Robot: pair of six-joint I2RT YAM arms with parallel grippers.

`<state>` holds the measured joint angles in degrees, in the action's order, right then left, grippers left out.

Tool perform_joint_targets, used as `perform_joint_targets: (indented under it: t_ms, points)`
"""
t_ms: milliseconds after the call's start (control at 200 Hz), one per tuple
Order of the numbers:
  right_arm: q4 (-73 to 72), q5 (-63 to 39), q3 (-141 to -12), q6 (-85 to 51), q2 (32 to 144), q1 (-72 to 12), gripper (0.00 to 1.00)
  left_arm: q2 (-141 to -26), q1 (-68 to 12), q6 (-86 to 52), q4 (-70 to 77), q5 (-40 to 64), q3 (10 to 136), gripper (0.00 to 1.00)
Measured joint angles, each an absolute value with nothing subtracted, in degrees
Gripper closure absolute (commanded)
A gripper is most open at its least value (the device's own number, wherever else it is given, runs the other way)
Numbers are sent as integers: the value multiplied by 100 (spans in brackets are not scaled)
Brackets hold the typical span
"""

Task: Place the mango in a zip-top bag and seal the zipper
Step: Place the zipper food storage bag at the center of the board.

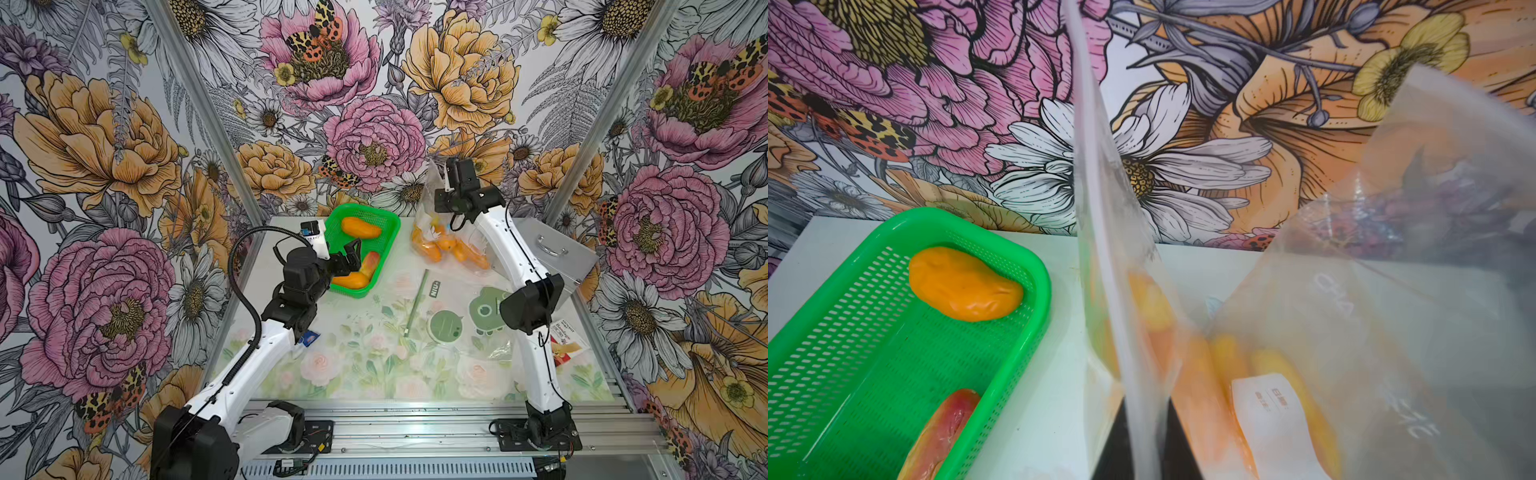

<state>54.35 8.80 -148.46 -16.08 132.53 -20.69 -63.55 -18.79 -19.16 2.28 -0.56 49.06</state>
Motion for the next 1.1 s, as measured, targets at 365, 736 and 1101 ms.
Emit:
perform_joint_targets:
  t_ms: [365, 736, 1101]
  points:
    - [5371, 878, -14908, -1391, 13172, -1988, 28, -6657, -2209, -1959, -86, -21, 4960, 1]
    - [5288, 1125, -13076, -1772, 10960, -1988, 1, -6936, -3267, -2123, -644, -528, 5127, 9]
    - [5129, 1865, -9546, -2320, 8385, -2067, 1, -8228, -4134, -2722, -790, -921, 5249, 26]
